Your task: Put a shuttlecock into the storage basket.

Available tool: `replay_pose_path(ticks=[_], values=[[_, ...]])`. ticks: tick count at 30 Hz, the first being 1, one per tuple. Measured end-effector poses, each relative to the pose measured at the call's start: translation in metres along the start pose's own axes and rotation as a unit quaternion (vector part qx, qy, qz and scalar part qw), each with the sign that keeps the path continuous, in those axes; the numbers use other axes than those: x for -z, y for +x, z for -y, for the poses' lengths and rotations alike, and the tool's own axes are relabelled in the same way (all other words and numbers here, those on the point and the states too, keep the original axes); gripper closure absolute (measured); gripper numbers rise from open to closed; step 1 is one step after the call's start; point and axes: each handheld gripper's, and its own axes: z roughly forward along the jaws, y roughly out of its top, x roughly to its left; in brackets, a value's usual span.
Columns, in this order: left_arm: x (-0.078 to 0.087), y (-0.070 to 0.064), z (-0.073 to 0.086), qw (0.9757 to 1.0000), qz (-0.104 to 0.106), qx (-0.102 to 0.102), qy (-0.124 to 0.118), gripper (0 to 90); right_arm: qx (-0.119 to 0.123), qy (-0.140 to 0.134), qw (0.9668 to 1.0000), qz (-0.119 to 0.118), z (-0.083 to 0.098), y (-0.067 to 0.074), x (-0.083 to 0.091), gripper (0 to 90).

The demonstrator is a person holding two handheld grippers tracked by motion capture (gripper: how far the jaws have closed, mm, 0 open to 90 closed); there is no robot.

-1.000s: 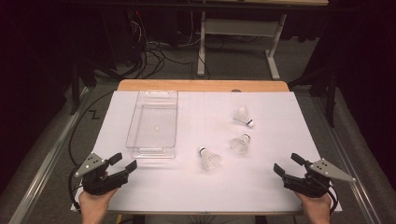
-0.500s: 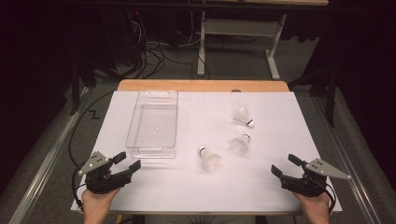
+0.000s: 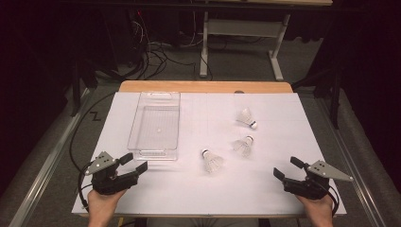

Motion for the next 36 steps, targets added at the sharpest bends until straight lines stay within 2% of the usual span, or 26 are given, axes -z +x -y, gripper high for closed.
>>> replay_pose_path(ticks=[20,36], values=[[-0.021,-0.015,-0.009,0.9994,0.023,-0.022,0.01,31.6,0.002,0.002,1.0,-0.004,0.0,0.0,-0.001,18.2],[-0.029,-0.021,-0.013,0.999,0.036,-0.022,0.014,31.6,0.001,0.004,1.0,-0.006,0.0,0.0,-0.002,18.2]])
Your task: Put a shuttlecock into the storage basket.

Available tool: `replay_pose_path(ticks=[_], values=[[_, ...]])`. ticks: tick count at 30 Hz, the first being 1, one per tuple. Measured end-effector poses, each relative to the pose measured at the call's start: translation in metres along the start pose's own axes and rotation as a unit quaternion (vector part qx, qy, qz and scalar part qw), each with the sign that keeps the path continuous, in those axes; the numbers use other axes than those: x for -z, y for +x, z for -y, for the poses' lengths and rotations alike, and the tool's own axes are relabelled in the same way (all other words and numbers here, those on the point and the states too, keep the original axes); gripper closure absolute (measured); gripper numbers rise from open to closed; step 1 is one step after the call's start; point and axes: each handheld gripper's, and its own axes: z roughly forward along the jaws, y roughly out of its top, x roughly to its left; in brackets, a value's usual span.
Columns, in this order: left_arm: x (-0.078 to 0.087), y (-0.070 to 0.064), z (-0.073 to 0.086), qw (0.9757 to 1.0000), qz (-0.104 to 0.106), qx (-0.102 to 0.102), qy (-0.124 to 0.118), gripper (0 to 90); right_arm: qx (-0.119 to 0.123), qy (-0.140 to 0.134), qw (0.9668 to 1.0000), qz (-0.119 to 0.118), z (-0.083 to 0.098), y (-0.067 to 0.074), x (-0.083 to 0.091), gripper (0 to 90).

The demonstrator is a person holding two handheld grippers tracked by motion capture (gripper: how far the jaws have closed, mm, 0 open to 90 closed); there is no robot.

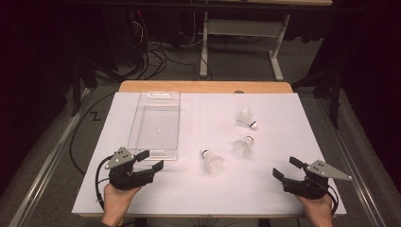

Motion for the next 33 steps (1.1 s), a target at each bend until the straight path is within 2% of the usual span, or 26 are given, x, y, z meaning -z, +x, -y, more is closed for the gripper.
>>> replay_pose_path(ticks=[33], values=[[-0.021,-0.015,-0.011,0.9995,0.025,-0.013,0.011,32.0,0.002,0.0,1.0,-0.001,0.0,0.0,0.0,18.1]])
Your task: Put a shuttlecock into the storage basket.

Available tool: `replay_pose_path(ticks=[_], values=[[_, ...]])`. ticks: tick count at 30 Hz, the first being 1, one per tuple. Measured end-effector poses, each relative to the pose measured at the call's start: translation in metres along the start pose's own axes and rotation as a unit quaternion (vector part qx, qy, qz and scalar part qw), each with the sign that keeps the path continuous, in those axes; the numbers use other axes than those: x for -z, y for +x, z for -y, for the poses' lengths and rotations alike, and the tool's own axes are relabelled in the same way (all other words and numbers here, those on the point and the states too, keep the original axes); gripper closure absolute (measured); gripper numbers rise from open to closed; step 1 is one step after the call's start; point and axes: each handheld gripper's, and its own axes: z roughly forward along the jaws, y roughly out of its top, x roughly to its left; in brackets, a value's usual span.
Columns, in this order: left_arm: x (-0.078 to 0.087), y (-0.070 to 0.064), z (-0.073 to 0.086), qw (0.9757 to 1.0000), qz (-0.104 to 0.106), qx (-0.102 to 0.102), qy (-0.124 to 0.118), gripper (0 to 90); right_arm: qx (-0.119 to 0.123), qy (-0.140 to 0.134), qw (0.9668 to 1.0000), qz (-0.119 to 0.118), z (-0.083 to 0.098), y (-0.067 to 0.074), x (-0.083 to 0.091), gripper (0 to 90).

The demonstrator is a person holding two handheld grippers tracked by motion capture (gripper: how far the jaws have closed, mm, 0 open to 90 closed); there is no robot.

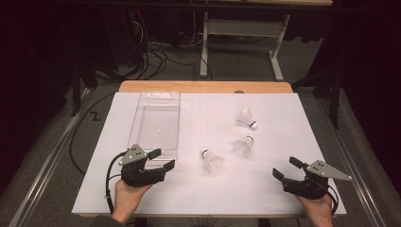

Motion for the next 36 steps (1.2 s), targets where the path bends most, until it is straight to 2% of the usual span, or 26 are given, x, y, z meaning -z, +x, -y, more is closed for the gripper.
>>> replay_pose_path(ticks=[36], values=[[-0.026,-0.015,-0.012,0.9995,0.024,-0.015,0.009,32.8,0.001,-0.001,1.0,-0.004,0.0,0.0,0.0,18.1]])
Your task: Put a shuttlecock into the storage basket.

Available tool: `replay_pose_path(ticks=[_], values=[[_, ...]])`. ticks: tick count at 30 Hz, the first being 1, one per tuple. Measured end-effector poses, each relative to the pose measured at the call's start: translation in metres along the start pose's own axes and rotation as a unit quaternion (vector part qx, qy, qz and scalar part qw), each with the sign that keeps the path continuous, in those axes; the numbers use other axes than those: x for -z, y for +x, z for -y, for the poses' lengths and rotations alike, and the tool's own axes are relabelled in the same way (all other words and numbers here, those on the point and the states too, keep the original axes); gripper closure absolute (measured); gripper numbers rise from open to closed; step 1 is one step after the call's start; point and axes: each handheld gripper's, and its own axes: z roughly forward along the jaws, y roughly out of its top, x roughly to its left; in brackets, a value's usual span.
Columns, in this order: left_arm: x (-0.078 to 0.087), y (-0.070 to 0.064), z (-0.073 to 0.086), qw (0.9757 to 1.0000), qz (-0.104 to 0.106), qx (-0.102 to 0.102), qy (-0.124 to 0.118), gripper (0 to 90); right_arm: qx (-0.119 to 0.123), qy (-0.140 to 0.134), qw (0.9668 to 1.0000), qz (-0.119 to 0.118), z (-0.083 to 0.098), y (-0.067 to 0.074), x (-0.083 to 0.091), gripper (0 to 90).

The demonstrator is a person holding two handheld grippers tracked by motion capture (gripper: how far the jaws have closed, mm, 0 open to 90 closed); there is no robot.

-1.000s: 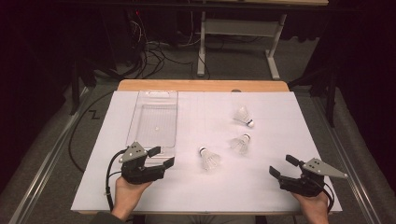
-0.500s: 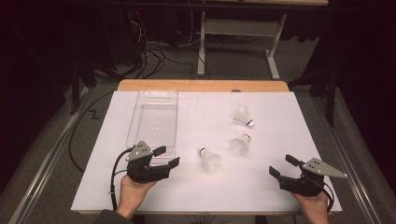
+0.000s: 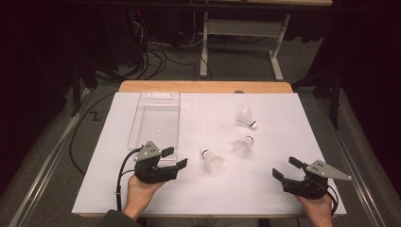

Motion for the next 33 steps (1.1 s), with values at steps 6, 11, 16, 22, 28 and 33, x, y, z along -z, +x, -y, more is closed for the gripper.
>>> replay_pose_path(ticks=[6,11,16,22,28,33], values=[[-0.006,-0.002,-0.003,1.0,0.004,-0.002,0.002,32.7,0.0,0.0,1.0,-0.001,0.0,0.0,0.0,18.1],[-0.009,-0.003,-0.004,1.0,0.007,-0.004,0.004,32.7,0.001,0.0,1.0,-0.001,0.0,0.0,0.0,18.1],[-0.013,-0.005,-0.006,0.9999,0.011,-0.006,0.006,32.7,0.001,0.0,1.0,-0.001,0.0,0.0,0.0,18.1],[-0.016,-0.006,-0.008,0.9999,0.013,-0.006,0.008,32.7,0.001,0.0,1.0,-0.002,0.0,0.0,0.0,18.1],[-0.02,-0.006,-0.011,0.9998,0.016,-0.006,0.011,32.6,-0.002,0.0,1.0,-0.003,0.0,0.0,0.0,18.1],[-0.025,-0.008,-0.014,0.9996,0.019,-0.008,0.016,32.6,-0.003,-0.001,1.0,-0.003,0.0,0.0,0.0,18.1]])
